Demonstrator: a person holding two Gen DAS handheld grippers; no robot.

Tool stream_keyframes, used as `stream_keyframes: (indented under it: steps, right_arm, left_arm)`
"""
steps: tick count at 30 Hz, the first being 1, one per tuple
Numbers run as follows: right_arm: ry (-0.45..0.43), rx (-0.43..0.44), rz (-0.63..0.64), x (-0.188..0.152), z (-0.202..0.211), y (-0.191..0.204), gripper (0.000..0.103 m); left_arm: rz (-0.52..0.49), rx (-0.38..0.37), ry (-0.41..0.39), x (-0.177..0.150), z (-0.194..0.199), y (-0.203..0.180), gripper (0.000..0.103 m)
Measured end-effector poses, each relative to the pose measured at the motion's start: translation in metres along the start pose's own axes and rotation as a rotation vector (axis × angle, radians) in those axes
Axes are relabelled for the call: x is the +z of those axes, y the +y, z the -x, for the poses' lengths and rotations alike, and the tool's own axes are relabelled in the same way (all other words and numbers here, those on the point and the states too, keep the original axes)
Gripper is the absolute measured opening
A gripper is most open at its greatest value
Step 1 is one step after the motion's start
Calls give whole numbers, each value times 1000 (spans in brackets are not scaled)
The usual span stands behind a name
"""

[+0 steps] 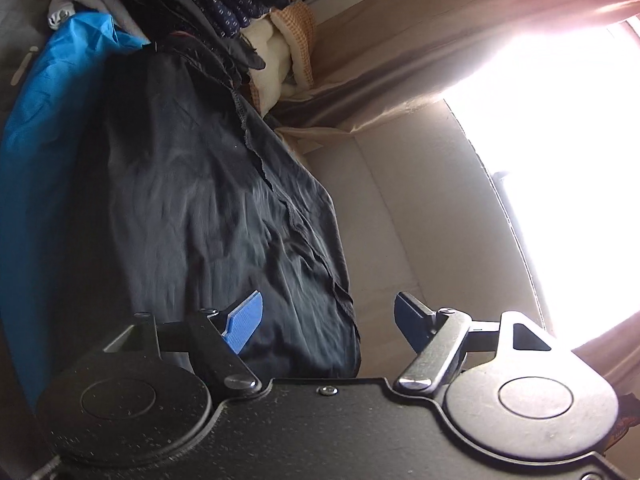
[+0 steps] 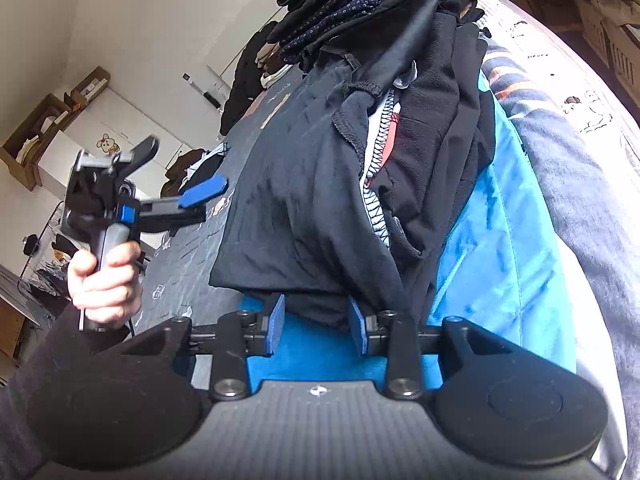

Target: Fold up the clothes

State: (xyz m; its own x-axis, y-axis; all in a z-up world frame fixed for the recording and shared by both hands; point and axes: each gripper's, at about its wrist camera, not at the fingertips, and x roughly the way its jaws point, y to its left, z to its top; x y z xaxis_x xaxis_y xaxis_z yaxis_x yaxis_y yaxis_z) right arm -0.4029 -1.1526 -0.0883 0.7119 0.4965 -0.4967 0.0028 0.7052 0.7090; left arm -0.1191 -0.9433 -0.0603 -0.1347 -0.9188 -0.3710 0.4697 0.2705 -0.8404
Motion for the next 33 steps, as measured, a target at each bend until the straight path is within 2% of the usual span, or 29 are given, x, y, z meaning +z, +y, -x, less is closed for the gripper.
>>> stream_keyframes:
  steps: [5,7,9,14,18,20,23,26,28,31,33]
  right_arm:
    - [1,2,7,-1,0,-1,34]
    - [4,12,8,0,-1,-3,34]
    - [12,32,-1,0,-1,-7,34]
    - [26,62,-6,0,-3,-15,34]
    - [43,61,10,-2,-3,-10,34]
    - [76,51,31,-1,0,0,38]
    - [81,75,110,9,18,27,40]
    - [-27,125,148,46,44,50,48]
    - [-109,128,189,79,53,61,58]
    - [-160,98,215,130,37,62,61]
    - [-153,111,166,163,8,52,61]
  left_arm:
    - [54,30,64,33,-33,33,72]
    - [70,26,56,47,-38,44,72]
    - [91,21,17,66,-40,54,72]
    - [148,68,-52,106,-54,84,72]
    - [196,74,-133,123,-56,98,72]
    - [204,62,-158,125,-50,99,72]
    - [143,23,-164,110,-27,75,74]
    - [89,-50,-205,86,7,43,83]
    - [68,-88,-216,59,19,27,86]
    - [58,-121,-216,16,35,13,86]
    - [71,-124,-202,-7,38,11,86]
